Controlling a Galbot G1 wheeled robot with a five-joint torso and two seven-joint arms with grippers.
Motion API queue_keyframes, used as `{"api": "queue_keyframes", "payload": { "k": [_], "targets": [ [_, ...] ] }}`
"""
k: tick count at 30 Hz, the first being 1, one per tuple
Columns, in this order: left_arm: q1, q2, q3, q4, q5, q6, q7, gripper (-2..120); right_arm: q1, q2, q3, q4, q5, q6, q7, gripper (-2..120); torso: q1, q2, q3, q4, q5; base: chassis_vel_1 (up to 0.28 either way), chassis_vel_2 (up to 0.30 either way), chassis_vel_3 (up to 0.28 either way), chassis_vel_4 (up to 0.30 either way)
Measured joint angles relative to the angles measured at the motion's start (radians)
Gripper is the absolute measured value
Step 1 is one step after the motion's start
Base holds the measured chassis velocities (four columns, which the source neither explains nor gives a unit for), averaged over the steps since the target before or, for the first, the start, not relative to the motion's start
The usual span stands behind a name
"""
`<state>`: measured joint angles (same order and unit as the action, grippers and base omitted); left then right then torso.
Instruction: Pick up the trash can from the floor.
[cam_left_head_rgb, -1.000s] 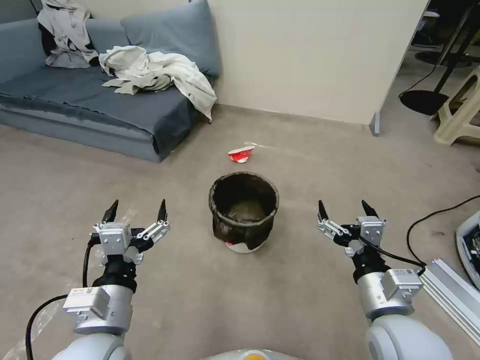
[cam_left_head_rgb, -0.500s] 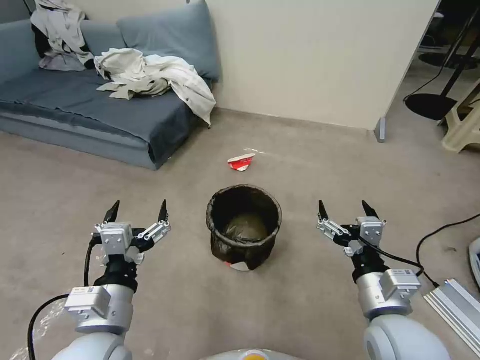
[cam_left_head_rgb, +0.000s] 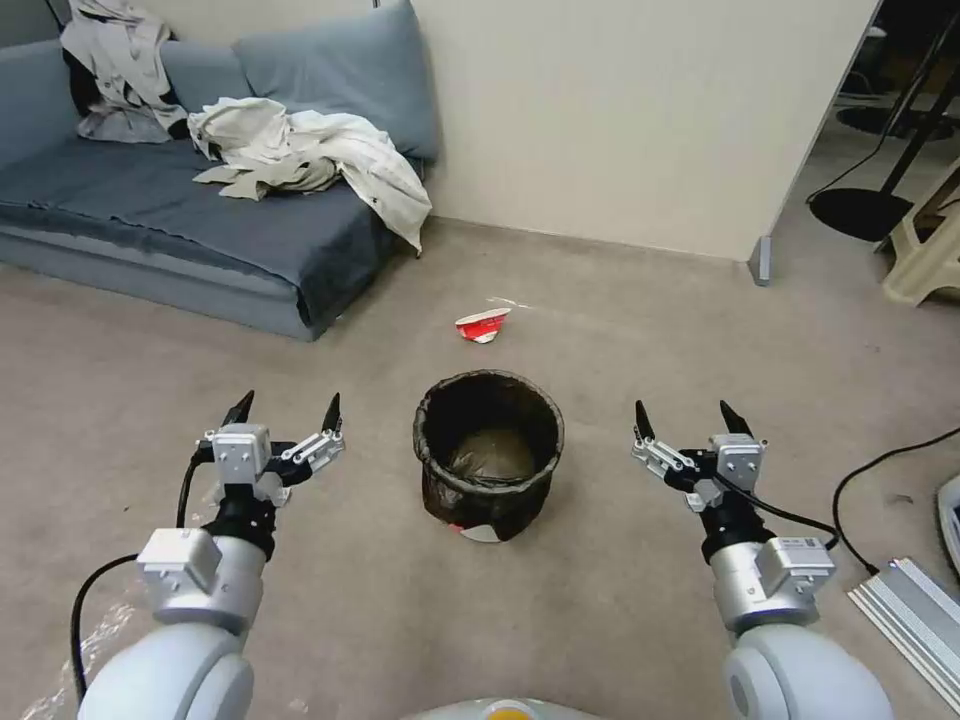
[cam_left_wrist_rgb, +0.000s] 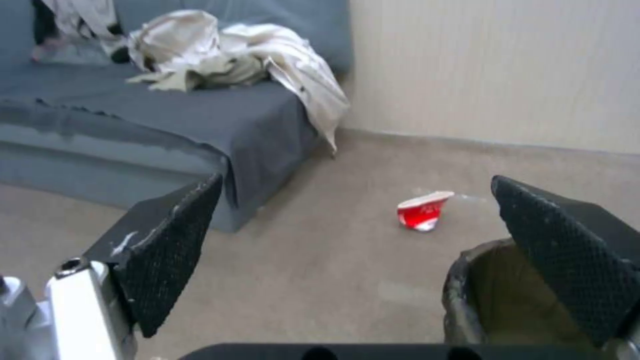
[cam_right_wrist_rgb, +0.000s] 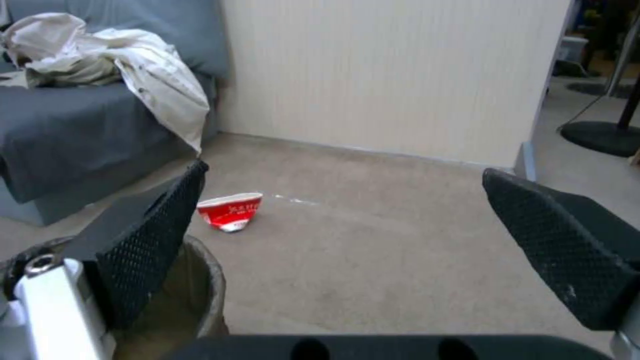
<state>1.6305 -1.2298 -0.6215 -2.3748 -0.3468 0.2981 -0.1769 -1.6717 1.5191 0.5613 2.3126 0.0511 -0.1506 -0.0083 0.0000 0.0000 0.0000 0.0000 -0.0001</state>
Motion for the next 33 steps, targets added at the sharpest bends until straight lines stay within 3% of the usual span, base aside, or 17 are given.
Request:
{"api": "queue_keyframes", "payload": {
  "k": [5,12,19,25,33],
  "targets": [
    [-0.092,0.075,0.026,0.042,-0.075,0.065,-0.027,100,-0.006,-0.002,0.002,-0.003,0.015,-0.007,0.002,100,0.0,0.0,0.0,-0.0002,0.0,0.0,0.0,0.0,0.0],
    [-0.175,0.131,0.074,0.082,-0.149,0.158,-0.057,100,-0.012,-0.001,0.004,-0.013,0.015,-0.007,0.006,100,0.0,0.0,0.0,-0.0001,0.0,0.0,0.0,0.0,0.0],
    [-0.202,0.147,0.124,0.09,-0.171,0.192,-0.071,100,-0.006,-0.002,0.003,-0.024,0.011,-0.006,0.007,100,0.0,0.0,0.0,0.0001,0.0002,0.0,0.0,0.0,0.0],
    [-0.244,0.15,0.231,0.116,-0.195,0.231,-0.125,100,-0.007,0.003,0.003,-0.033,0.006,-0.004,0.009,100,0.0,0.0,0.0,0.0,0.0002,0.0,0.0,0.0,0.0],
    [-0.31,0.16,0.314,0.158,-0.232,0.27,-0.17,100,-0.008,0.013,0.003,-0.036,-0.002,-0.001,0.01,100,0.0,0.0,0.0,0.0,0.0002,0.0,0.0,0.0,0.0]
  ]
}}
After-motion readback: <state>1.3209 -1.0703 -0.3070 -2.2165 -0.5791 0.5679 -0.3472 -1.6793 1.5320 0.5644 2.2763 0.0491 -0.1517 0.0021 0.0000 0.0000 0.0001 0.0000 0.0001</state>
